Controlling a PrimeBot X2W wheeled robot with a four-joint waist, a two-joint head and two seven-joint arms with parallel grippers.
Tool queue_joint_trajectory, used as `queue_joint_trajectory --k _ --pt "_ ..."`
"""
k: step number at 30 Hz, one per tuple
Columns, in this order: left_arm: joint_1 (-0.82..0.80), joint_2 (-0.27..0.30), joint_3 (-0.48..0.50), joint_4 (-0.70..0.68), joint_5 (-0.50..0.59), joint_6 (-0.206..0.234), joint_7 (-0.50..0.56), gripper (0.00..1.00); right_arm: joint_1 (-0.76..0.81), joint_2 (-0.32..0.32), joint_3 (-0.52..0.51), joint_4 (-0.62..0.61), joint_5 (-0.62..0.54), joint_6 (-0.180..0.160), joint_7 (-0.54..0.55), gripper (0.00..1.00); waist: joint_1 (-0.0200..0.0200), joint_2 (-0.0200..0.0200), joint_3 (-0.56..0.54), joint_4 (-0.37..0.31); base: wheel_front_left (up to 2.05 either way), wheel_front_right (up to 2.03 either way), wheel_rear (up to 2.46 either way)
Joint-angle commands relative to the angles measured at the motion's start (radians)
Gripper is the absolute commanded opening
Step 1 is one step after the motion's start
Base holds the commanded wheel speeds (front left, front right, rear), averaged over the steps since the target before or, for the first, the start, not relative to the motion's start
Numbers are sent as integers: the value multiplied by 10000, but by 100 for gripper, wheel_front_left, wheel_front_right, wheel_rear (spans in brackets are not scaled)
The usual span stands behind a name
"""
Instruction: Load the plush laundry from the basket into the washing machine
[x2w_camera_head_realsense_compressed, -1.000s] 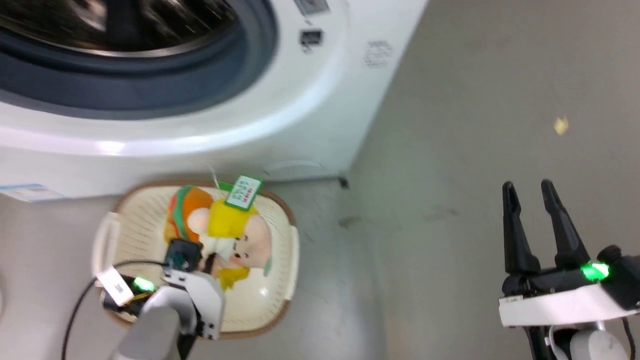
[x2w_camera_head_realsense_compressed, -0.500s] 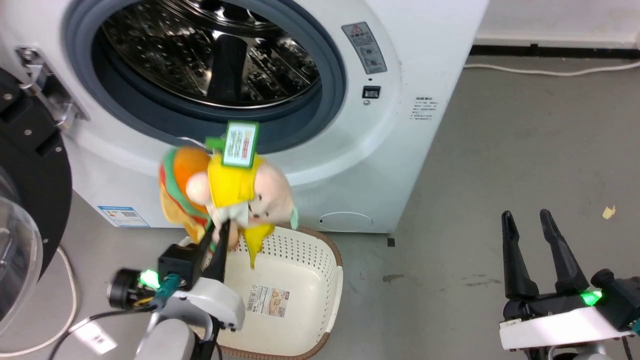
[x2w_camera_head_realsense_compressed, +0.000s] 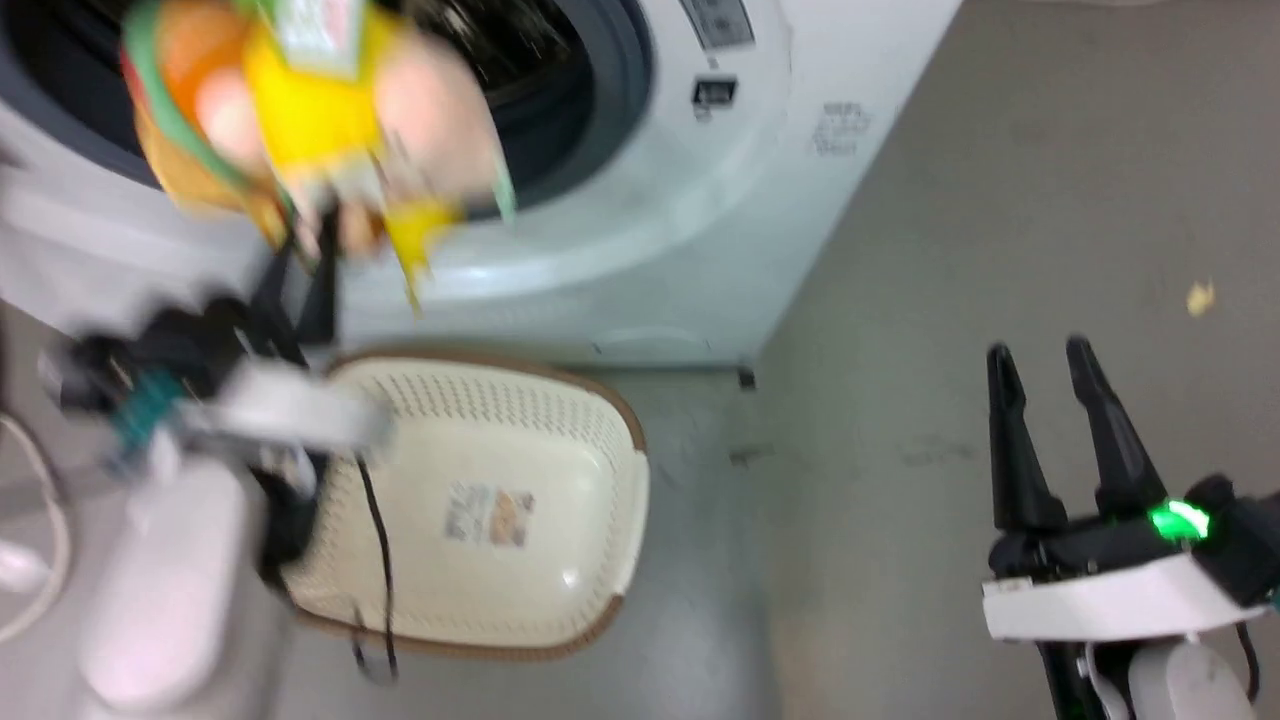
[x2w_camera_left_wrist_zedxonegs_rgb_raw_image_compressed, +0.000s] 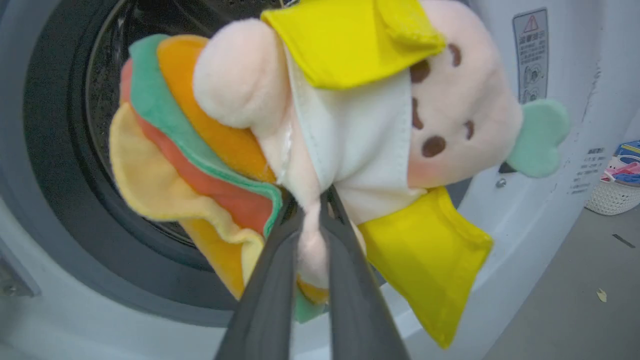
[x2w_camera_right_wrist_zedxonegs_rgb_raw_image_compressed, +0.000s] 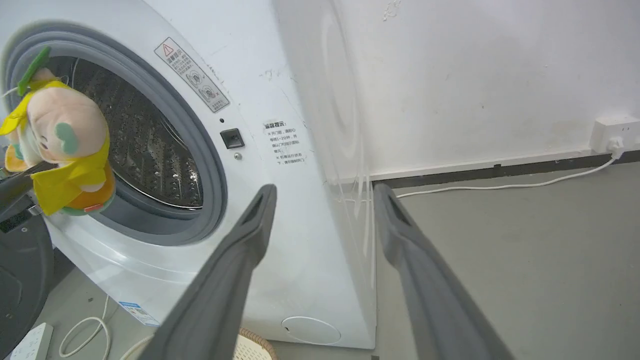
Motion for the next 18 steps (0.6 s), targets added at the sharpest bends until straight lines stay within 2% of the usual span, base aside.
queue_joint_trajectory --k 1,8,13,18 --pt "-772 230 165 -108 -98 -110 287 0 -294 15 101 -96 141 -7 -42 100 -1 -1 1242 -620 0 0 0" --pt "-3553 1295 594 473 -350 -412 2249 0 -965 15 326 -175 761 -7 -42 100 -1 -1 2869 -1446 0 0 0" --pt "-5698 2346 288 1607 14 -760 3485 0 -1433 15 460 -234 1150 -7 -42 100 -1 -1 3755 -1947 0 0 0" --pt "-7654 3121 -323 3085 514 -954 4338 0 -1746 15 569 -207 1447 -7 -42 100 -1 -1 4261 -2313 0 0 0"
